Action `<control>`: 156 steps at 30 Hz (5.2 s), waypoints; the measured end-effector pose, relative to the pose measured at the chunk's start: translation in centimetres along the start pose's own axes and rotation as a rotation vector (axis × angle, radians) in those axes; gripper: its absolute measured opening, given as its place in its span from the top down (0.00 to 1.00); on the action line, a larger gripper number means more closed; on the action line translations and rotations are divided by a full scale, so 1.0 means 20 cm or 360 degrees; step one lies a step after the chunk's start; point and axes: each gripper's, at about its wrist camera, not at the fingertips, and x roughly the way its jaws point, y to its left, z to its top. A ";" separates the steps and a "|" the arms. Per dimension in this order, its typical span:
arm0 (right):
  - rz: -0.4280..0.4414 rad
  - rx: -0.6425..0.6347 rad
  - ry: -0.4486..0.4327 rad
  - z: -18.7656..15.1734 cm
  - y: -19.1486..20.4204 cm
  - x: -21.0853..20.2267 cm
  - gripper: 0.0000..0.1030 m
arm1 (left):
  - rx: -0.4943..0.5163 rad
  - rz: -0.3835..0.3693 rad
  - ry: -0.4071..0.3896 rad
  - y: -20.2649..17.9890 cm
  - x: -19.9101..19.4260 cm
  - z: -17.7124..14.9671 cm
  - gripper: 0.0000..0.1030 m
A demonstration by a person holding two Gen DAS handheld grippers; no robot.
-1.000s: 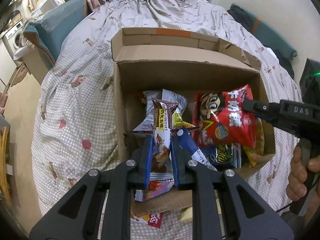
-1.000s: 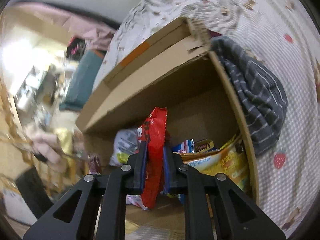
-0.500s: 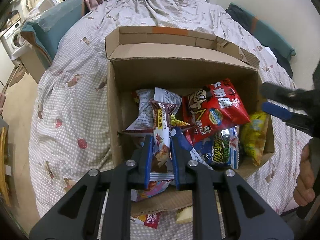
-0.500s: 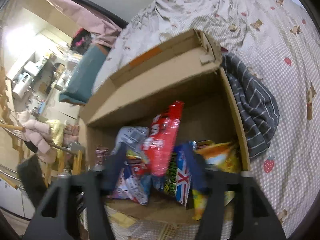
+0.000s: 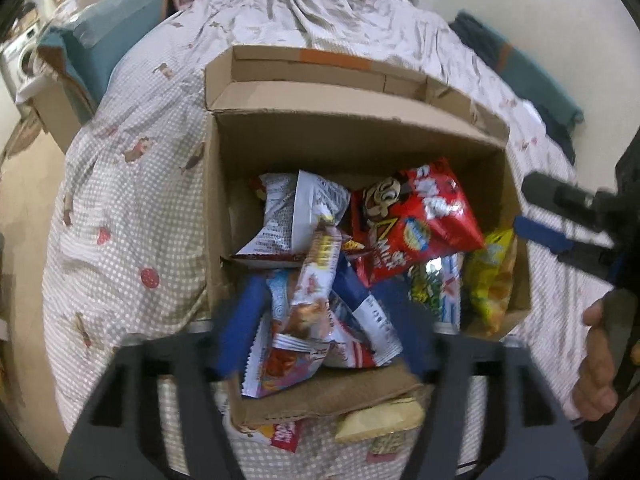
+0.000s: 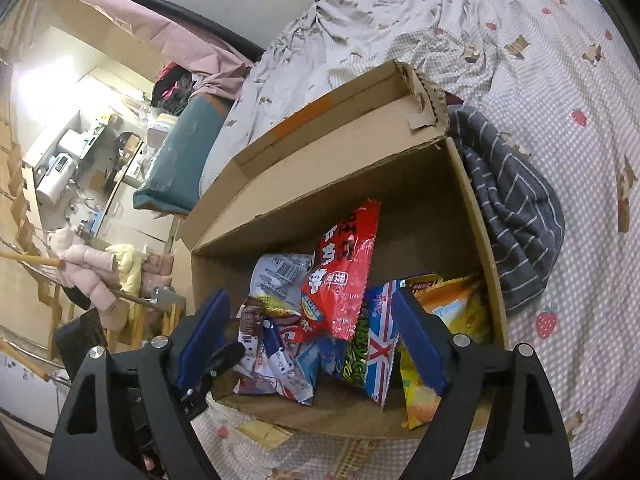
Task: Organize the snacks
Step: 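Withdraw both tools from the box toward the remaining snacks, then grasp the white rice cake bar with left tool while right tool grasps checkered wafer bar, then carry both bars over the box and lower them inside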
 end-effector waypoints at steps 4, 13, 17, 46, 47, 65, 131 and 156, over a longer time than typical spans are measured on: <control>-0.0019 -0.0022 0.0013 -0.01 0.02 0.00 0.12 | 0.0008 0.0021 -0.0022 0.00 -0.02 0.00 0.30; -0.0088 0.0000 0.0005 -0.06 0.00 -0.04 0.11 | -0.0006 0.0061 -0.0059 0.03 -0.07 -0.02 0.30; -0.0066 0.0042 -0.0011 -0.08 0.00 -0.08 0.11 | -0.0023 0.0062 -0.0085 0.04 -0.13 -0.04 0.30; -0.0386 0.0092 0.0491 -0.75 -0.02 0.33 0.26 | -0.0628 0.0343 -0.0013 0.53 -0.39 -0.50 0.30; -0.0420 0.0087 0.0520 -0.77 -0.02 0.37 0.29 | -0.0654 0.0342 0.0003 0.55 -0.38 -0.52 0.30; -0.0529 -0.0031 0.0440 -0.86 -0.06 0.22 0.73 | -0.0727 0.0424 0.0220 0.34 0.18 -0.56 0.30; -0.0348 -0.0192 -0.0065 -0.49 0.09 -0.42 0.73 | -0.0020 0.0280 -0.0408 -0.01 -0.43 -0.23 0.74; -0.0383 -0.0322 -0.0047 -0.27 0.04 -0.07 0.73 | 0.0096 0.0147 -0.0379 -0.07 -0.18 -0.01 0.73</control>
